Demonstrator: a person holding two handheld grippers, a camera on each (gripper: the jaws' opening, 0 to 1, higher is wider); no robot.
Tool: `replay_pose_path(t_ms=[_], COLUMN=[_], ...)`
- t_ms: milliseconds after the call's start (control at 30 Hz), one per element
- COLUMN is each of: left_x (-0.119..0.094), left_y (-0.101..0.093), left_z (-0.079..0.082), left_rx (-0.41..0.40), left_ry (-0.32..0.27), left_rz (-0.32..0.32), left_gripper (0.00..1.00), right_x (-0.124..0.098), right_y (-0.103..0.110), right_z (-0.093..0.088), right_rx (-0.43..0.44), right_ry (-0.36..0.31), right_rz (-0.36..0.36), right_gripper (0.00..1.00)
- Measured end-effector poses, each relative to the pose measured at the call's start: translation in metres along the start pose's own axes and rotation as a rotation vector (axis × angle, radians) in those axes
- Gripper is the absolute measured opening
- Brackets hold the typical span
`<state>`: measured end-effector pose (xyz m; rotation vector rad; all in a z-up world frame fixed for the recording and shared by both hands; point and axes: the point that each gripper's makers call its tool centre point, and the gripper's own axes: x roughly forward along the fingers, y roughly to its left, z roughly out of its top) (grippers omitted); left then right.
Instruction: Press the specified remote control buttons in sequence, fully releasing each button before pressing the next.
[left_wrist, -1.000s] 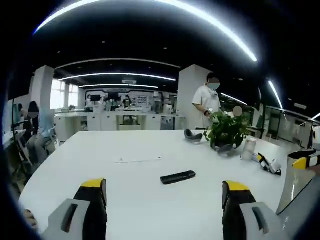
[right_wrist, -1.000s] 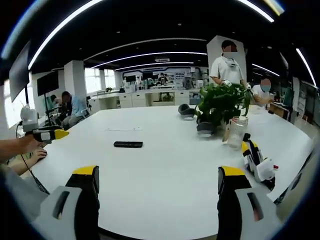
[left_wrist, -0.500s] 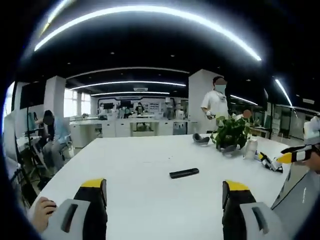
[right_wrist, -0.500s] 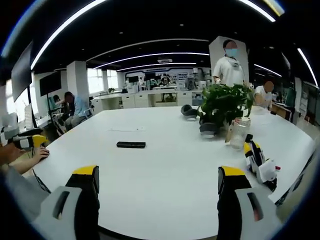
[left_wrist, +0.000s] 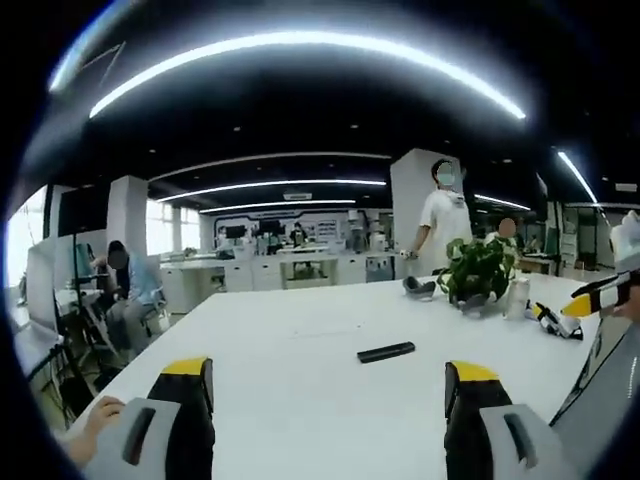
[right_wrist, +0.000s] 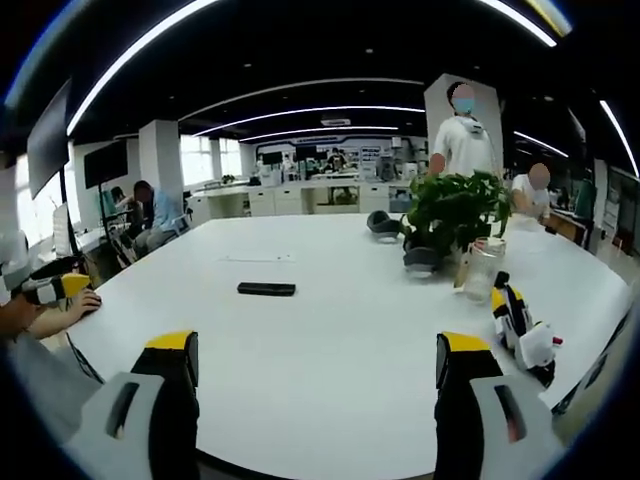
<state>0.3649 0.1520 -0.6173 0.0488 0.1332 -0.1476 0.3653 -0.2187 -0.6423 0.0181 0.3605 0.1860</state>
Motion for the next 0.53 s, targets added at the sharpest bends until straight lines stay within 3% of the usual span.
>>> replay_pose_path(t_ms=[533], left_x=[-0.0008], left_y=[0.0039], left_z=[-0.0054], left_rx=[0.004], left_ry=[0.015], left_rz=[-0.005], left_gripper=[1.0], right_x=[-0.0004], right_y=[0.0056], right_z=[-0.0005], right_rx=[-0.019], right_ry=[0.007], right_rz=[0.009], right_gripper=[1.0])
